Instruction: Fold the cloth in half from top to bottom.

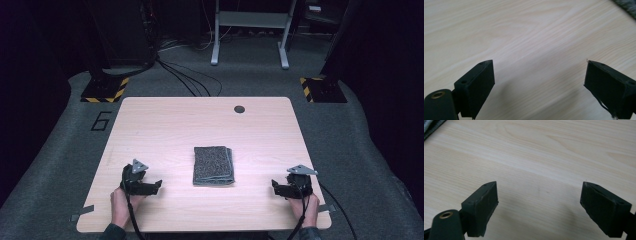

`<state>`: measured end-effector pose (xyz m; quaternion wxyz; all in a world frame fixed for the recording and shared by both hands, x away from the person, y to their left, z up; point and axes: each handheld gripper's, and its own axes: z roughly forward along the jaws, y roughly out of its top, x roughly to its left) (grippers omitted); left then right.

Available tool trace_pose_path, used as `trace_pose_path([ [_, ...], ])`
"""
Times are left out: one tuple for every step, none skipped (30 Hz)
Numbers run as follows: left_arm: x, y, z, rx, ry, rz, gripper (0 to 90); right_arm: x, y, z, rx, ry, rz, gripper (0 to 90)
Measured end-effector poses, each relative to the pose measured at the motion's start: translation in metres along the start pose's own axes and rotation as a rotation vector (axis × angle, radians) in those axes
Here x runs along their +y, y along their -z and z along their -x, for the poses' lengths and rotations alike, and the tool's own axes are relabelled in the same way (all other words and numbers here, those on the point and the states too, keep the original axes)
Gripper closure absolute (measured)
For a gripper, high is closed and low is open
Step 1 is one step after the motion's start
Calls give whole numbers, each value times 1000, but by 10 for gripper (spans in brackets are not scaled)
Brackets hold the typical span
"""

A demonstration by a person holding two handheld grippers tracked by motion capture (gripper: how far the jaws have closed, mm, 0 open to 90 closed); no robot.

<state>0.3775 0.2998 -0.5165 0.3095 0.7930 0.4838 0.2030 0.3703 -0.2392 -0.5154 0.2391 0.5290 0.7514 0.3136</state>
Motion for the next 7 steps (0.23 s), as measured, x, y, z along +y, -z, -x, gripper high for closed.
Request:
trace_pose_path([
  [-3, 0, -2, 16, 7, 2, 90, -3, 1, 3, -2, -14, 6, 141],
  [-5, 0, -4, 24, 17, 1, 82, -5, 1, 5, -6, -12, 16, 139],
  [-7, -1, -6, 28, 26, 3, 80, -6, 0, 7, -14, -8, 16, 139],
  [-9, -1, -8, 27, 31, -5, 77, -8, -1, 9, -19, -6, 15, 138],
  [-10, -2, -9, 35, 34, -2, 69, -9, -3, 10, -25, -11, 14, 137],
  [-11, -3, -10, 32, 39, 7, 65, -10, -4, 11, -24, -15, 12, 133],
  [-12, -3, -11, 32, 51, 15, 62, -11, -6, 12, -18, -25, 18, 128],
])
